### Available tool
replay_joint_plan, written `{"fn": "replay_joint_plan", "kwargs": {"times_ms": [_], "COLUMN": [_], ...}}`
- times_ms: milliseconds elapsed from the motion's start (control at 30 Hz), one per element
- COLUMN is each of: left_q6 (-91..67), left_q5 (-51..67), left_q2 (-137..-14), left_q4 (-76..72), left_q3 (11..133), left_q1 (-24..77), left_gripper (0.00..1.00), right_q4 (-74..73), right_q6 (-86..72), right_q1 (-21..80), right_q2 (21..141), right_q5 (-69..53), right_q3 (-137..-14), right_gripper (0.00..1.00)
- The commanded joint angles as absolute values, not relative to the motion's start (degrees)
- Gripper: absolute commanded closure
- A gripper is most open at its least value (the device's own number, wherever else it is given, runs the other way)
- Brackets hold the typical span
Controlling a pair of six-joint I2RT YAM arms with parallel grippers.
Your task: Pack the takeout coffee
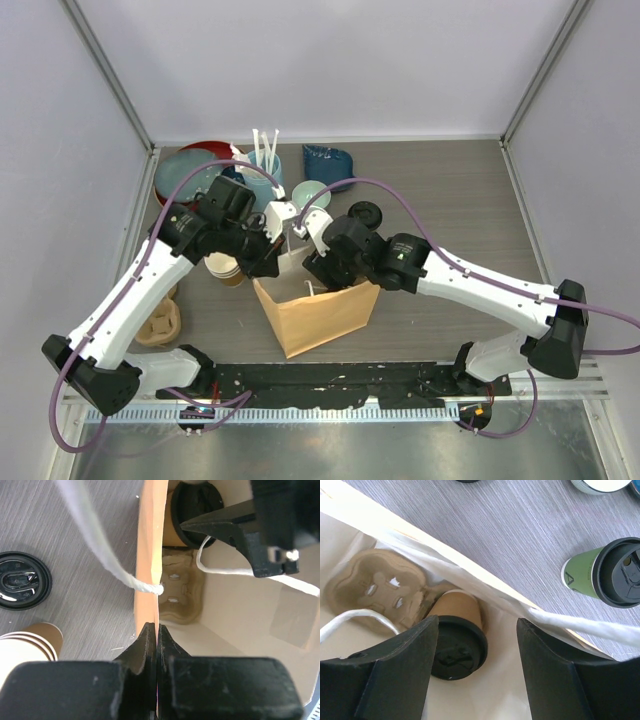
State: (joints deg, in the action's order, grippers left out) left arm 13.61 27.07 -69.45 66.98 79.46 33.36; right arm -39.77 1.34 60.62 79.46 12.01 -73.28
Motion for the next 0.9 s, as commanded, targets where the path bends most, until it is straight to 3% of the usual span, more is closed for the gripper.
{"fn": "replay_joint_plan", "kwargs": {"times_ms": [0,867], "left_q6": [14.68,15.12], "left_q5": [28.30,28.30], "left_q2": [-68.38,-69.08], "left_q4": [68.64,69.43], "left_q3": [81.04,81.30], "left_q1": [33.92,34.63], "left_gripper": [1.00,1.00], "right_q4": [-35.34,-26.90], "right_q6": [0.79,0.53], "right_q1": [60.38,60.38], "right_q2": [76.91,70.75], "right_q5": [11.43,7.12], "right_q3": [-73.39,-71.28], "right_gripper": [0.30,0.29]}}
